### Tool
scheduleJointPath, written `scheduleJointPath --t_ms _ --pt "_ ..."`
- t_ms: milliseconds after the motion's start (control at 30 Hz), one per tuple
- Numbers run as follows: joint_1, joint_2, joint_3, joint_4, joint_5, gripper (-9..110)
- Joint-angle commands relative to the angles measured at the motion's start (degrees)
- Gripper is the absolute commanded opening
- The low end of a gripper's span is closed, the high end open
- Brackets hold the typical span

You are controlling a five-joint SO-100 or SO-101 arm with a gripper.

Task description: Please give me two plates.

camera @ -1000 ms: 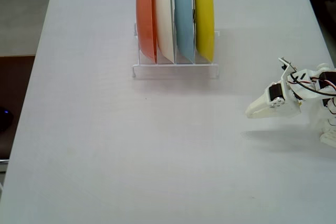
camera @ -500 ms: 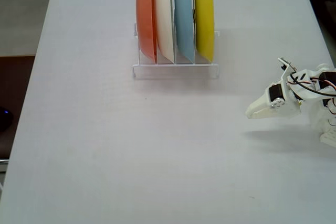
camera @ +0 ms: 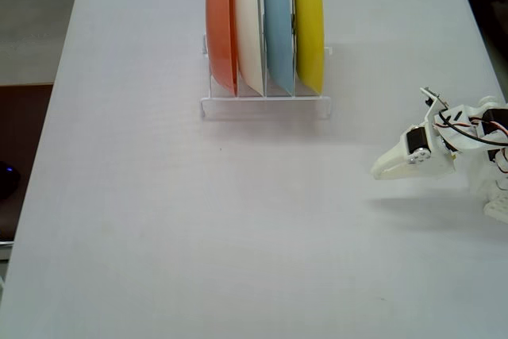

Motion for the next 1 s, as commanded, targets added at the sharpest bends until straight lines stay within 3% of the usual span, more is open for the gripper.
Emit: scheduleJointPath --t_ms 0,467,767,967 --pt "-0.18 0.53 0.00 0.00 0.26 0" --pt "7.21 0.00 -22.50 3.87 -6.06 0" --pt "15.64 -11.78 -39.02 0.79 -14.41 0" --pt "21.45 -23.64 -50.80 1.58 -20.74 15"
